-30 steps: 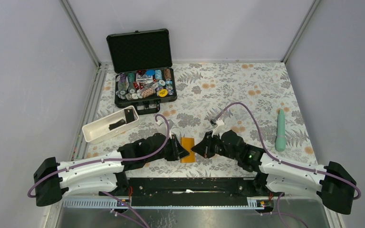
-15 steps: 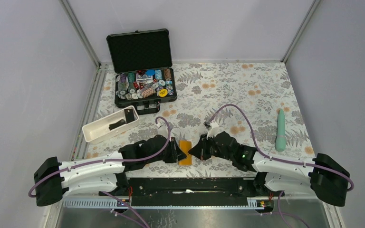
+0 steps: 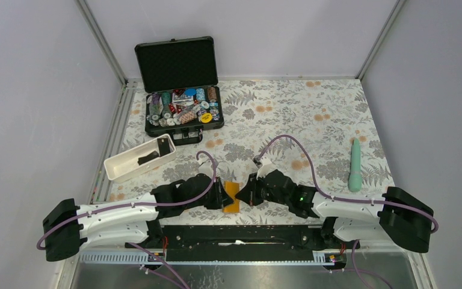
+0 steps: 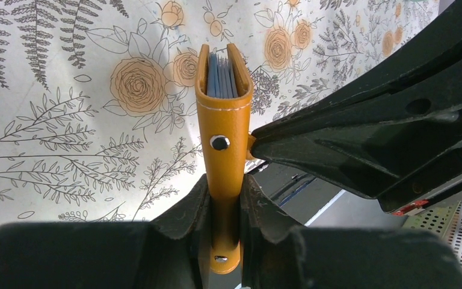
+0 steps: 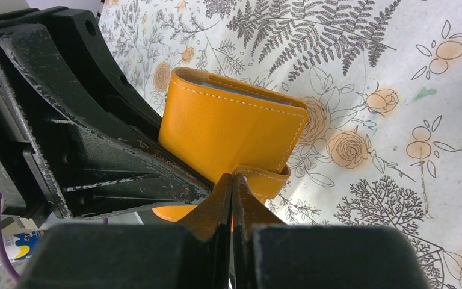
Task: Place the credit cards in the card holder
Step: Close the card holder, then place the card holder at the center of the board.
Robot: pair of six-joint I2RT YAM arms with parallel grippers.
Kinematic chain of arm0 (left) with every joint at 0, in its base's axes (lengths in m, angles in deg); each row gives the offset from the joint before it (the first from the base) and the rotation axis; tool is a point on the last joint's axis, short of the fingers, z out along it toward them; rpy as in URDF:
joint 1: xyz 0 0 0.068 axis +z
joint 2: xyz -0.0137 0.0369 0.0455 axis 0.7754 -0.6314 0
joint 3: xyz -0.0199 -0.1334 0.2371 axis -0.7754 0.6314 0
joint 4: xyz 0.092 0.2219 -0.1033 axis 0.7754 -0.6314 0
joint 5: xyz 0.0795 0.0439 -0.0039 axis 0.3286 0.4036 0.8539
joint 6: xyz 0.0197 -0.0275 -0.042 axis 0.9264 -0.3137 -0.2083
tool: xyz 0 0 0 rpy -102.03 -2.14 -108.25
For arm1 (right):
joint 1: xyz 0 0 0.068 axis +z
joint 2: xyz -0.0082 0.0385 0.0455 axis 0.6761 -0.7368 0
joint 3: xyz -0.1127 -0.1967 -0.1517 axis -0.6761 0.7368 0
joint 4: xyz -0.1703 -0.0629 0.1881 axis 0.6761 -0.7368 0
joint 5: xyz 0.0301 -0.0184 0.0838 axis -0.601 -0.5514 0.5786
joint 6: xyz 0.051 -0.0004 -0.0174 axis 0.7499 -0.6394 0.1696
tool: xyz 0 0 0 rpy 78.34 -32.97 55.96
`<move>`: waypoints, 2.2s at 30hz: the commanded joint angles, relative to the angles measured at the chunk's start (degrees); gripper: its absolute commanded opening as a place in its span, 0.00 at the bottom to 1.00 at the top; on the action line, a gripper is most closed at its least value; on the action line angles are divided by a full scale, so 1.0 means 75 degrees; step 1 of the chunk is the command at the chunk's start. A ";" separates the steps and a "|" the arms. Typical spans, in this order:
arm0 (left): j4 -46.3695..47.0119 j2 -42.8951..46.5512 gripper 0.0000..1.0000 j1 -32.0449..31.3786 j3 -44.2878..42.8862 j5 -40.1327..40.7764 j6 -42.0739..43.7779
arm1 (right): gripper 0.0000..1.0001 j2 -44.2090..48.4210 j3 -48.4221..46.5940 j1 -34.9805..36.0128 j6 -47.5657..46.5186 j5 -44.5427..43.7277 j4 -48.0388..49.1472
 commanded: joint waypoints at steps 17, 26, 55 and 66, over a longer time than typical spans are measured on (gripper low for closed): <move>0.3848 0.0248 0.00 -0.0071 -0.0008 -0.0599 -0.0439 | 0.00 -0.0955 -0.0176 0.0675 0.0551 0.0315 0.1722; 0.4198 0.0400 0.00 -0.0071 0.0194 -0.0802 -0.0525 | 0.00 -0.1390 -0.0170 0.0703 0.0638 0.0348 0.2100; 0.3659 0.0221 0.00 0.1354 0.0935 -0.1074 -0.0536 | 0.34 0.0327 -0.0630 0.0767 -0.0034 -0.1762 -0.0884; 0.4058 -0.1761 0.11 0.2637 0.0413 -0.2046 0.0642 | 0.81 0.1808 -0.1197 -0.0577 -0.1090 -0.2509 -0.3677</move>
